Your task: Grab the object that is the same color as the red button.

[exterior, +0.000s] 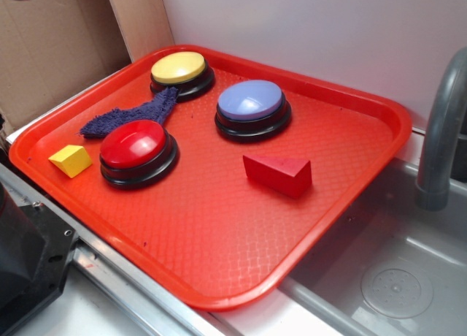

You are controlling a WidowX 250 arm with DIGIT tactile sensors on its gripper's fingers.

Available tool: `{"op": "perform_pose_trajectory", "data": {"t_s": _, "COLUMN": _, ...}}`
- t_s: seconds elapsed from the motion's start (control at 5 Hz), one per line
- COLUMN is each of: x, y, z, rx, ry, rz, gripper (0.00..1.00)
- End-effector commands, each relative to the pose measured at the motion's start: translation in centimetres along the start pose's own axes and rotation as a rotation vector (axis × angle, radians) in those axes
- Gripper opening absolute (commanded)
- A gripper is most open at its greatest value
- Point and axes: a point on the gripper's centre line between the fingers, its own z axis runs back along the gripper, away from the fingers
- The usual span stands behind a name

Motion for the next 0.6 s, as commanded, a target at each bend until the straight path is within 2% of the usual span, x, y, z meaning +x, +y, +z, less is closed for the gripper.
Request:
{"op": "perform_pose_trajectory", "data": {"t_s": 0.0, "x": 0.0, "y": 0.0, "z": 0.0, "rx": 0.000, "ry": 0.000, "rz": 0.000, "gripper": 1.00}}
{"op": "perform_pose_trajectory", "data": {"t_s": 0.2, "x": 1.2, "y": -0.5, "z": -0.8, "rx": 0.032, "ry": -0.023, "rz": -0.131, "gripper": 1.00}}
{"op": "perform_pose_trajectory", "data": {"t_s": 0.4, "x": 2.4, "y": -2.2, "z": -1.8, "rx": 0.109, "ry": -0.042, "rz": -0.302, "gripper": 1.00}}
